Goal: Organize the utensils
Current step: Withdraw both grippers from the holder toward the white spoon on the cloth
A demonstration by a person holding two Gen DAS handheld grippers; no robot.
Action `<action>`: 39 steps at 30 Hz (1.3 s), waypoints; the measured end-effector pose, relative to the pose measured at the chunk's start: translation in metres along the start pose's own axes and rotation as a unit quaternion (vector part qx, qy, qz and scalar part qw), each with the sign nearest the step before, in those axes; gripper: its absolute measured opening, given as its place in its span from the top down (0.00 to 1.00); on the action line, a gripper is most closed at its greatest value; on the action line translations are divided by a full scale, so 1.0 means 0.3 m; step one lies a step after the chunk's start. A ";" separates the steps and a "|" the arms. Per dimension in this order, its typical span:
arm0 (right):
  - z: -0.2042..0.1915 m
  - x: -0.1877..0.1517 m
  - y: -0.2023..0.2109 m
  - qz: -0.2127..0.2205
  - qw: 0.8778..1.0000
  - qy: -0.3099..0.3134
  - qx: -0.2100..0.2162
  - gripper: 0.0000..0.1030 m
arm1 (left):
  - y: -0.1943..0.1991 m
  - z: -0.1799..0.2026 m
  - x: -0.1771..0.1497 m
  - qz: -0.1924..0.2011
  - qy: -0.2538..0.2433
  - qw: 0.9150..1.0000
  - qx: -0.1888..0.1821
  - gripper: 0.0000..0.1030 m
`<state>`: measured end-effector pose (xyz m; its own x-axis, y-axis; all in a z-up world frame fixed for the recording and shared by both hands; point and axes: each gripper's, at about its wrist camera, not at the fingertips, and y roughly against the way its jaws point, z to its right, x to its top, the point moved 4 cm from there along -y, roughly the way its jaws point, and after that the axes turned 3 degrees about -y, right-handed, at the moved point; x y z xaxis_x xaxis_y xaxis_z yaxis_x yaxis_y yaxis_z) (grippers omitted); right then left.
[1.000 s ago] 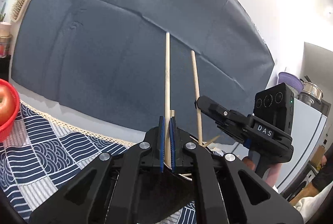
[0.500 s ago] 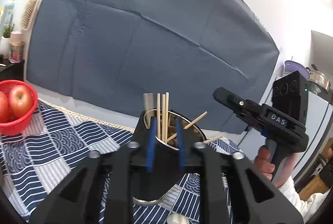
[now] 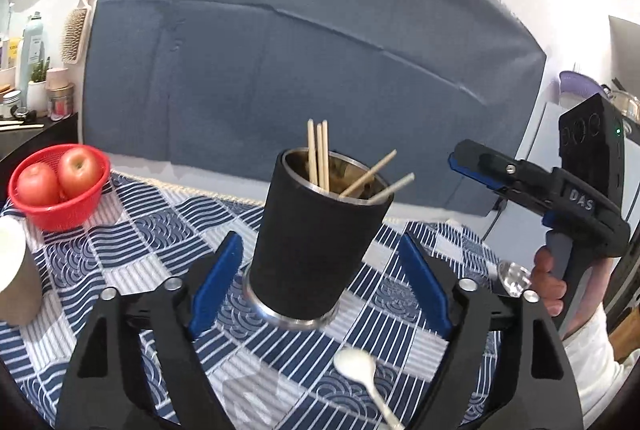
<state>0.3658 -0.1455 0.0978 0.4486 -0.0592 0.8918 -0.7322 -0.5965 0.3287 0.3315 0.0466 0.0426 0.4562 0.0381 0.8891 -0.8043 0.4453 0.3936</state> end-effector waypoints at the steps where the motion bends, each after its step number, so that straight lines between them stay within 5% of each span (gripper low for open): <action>1: 0.000 -0.013 0.007 -0.002 1.000 0.001 -0.006 0.45 | 0.006 0.000 -0.009 -0.003 -0.001 1.000 0.005 0.16; 12: -0.030 -0.163 0.013 -0.053 0.996 0.008 -0.070 0.18 | 0.075 -0.032 -0.135 -0.047 0.008 0.998 0.032 0.06; 28: -0.032 -0.416 -0.158 -0.195 0.973 -0.012 -0.121 0.16 | 0.119 -0.046 -0.277 -0.115 -0.015 0.991 0.062 0.06; 39: -0.014 -0.544 -0.263 -0.267 0.952 0.005 -0.146 0.16 | 0.105 -0.066 -0.326 -0.140 0.003 0.990 0.033 0.06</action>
<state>0.3482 -0.0854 -0.0723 0.7934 0.1997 0.5751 -0.5122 -0.2914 0.8079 0.2693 0.0746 -0.0367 0.6663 -0.0733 0.7421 -0.6694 0.3799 0.6385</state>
